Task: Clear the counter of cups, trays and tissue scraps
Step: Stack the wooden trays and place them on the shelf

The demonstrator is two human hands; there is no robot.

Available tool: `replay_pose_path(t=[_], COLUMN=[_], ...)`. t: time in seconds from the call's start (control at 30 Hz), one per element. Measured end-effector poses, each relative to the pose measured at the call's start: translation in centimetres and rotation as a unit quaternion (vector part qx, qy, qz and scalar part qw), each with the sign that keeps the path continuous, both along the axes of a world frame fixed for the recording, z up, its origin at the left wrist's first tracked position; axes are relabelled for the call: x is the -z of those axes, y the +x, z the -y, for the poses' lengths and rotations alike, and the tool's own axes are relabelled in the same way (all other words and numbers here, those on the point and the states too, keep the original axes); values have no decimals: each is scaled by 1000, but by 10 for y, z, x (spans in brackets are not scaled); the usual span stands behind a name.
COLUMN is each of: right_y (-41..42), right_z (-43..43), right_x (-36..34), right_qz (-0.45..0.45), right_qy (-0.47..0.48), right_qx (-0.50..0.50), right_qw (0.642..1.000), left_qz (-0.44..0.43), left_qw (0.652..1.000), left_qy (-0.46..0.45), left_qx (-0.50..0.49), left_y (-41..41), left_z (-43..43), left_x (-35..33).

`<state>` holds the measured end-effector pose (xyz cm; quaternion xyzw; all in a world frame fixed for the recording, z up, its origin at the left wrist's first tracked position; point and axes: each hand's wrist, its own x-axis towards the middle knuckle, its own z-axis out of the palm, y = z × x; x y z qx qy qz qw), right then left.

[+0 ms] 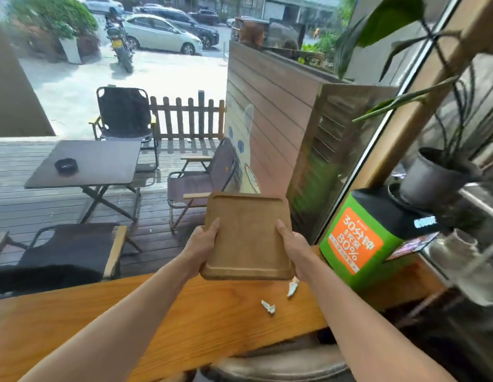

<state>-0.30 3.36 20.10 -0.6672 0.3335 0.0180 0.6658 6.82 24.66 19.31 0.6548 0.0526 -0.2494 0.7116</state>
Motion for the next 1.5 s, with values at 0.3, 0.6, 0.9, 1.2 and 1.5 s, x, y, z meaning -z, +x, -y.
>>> replay_pose_path(t=[0.3,0.6,0.9,1.2,1.5], right_y=[-118,-244,-431,-570,-604], right_z=[19,94,207,289,387], right_x=[-4,-36,-84,-97,-98], right_qz=[13,16,-54,-66,-53], right_qy=[25,6,-18,-21,5], right_qx=[165,286,386,461,497], right_qw=[986,958,921,884,866], left_qz=[49,136,159,90,86], left_qw=[977,942,898,866,835], left_qy=[107,141,146,128,139], left_qx=[179,271,384,475,525], left_y=[-53,-139,-296,-420,-449], left_z=[54,170,335,449,564], left_x=[-11,-54,-84,-92,-106])
